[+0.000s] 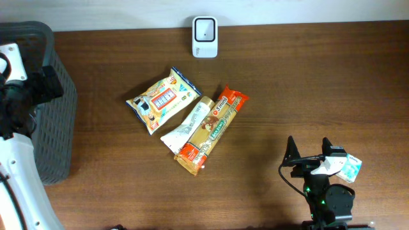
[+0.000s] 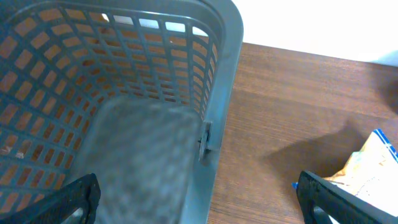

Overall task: Scan the item barcode
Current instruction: 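Grasp the spaghetti pack with the right gripper, then carry the spaghetti pack to the scanner and hold its barcode over it, then place the spaghetti pack on the right side of the table, then grasp the white tube with the right gripper, then hold the white tube's barcode over the scanner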

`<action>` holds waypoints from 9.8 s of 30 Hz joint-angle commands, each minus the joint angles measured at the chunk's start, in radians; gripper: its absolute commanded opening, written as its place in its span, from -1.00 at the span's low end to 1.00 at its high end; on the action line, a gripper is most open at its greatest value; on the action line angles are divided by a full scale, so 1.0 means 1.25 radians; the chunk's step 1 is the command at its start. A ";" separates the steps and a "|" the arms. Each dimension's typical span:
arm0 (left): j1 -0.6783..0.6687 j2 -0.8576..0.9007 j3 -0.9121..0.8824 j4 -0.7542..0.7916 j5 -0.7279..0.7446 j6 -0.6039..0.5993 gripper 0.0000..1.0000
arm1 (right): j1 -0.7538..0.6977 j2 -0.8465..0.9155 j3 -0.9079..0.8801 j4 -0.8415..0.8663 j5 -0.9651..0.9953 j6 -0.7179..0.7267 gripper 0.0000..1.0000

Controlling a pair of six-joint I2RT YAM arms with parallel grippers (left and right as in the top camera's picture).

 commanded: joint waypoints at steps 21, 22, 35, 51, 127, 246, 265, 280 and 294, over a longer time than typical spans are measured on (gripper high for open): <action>0.004 -0.009 0.004 -0.002 0.009 0.013 0.98 | 0.005 0.766 0.668 -0.448 -0.464 -0.027 0.97; 0.004 -0.009 0.004 -0.002 0.009 0.013 0.98 | 0.005 0.802 0.670 -0.434 -0.497 -0.027 1.00; 0.004 -0.009 0.004 -0.002 0.009 0.013 0.98 | 0.284 1.287 1.033 -0.580 -0.211 0.296 0.89; 0.004 -0.009 0.004 -0.002 0.009 0.013 0.98 | 0.376 1.652 1.026 -0.385 -0.239 0.422 -0.79; 0.004 -0.009 0.004 -0.002 0.009 0.013 0.98 | -0.016 1.168 1.015 -0.276 -0.988 0.229 -0.92; 0.004 -0.009 0.004 -0.002 0.009 0.013 0.98 | 0.390 1.528 1.042 -0.370 -0.345 0.144 -0.92; 0.004 -0.009 0.004 -0.002 0.009 0.013 0.98 | 0.182 1.330 1.176 -0.620 -1.010 -0.124 -0.92; 0.004 -0.009 0.004 -0.002 0.009 0.013 0.98 | 0.349 1.506 1.454 -0.346 0.475 -0.459 -0.92; 0.004 -0.009 0.004 -0.002 0.009 0.013 0.98 | 0.349 1.960 1.454 0.426 0.524 -1.173 -0.92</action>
